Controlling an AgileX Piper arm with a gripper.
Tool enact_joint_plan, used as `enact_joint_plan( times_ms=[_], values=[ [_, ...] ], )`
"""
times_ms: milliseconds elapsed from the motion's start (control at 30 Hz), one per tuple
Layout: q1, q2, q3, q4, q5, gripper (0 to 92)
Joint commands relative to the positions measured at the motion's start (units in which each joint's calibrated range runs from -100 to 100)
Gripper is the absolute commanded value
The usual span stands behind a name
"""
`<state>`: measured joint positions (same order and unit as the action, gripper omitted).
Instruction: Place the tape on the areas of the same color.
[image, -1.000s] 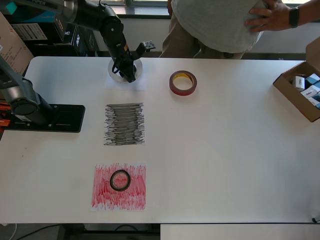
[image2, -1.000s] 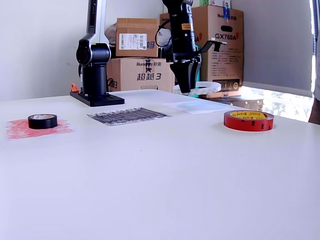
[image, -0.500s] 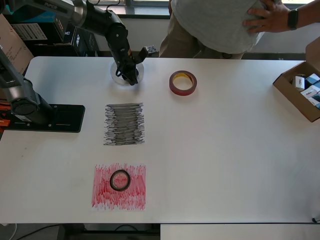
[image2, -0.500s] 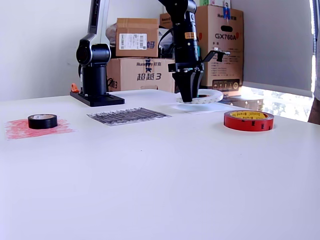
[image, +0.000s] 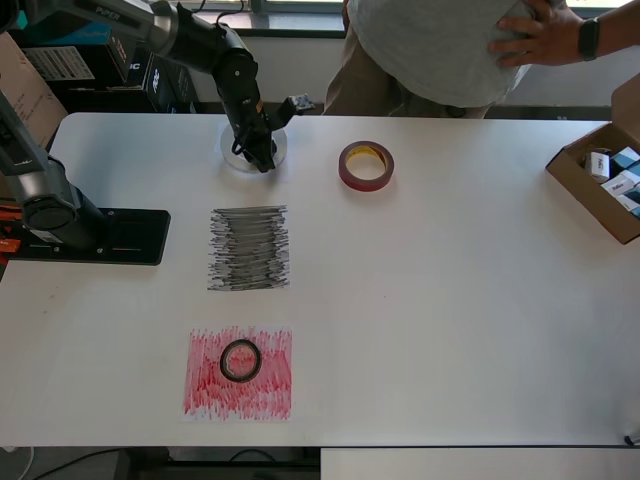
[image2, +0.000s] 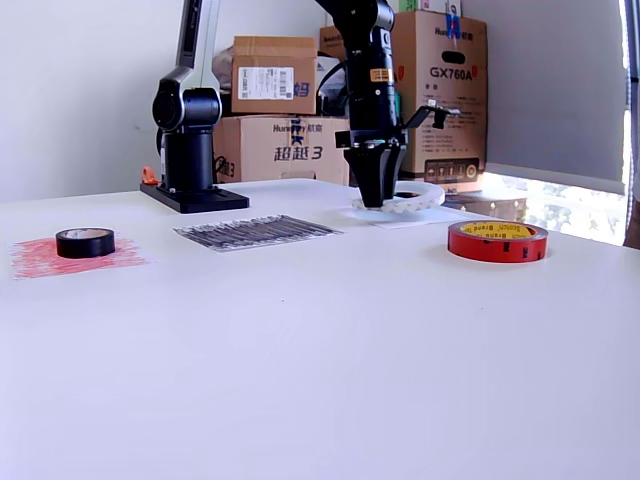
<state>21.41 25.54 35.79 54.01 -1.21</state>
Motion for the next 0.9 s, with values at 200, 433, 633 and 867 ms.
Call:
enact_joint_plan(
  times_ms=[200, 433, 633, 867],
  values=[
    [0.08, 0.56, -0.21, 0.43, 0.15, 28.7],
    [0.08, 0.47, -0.12, -1.44, 0.15, 64.2],
    [0.08, -0.09, -0.31, -1.52, 0.15, 64.5],
    [-1.82, -4.68, -5.03, -0.67, -0.01, 64.5]
  ],
)
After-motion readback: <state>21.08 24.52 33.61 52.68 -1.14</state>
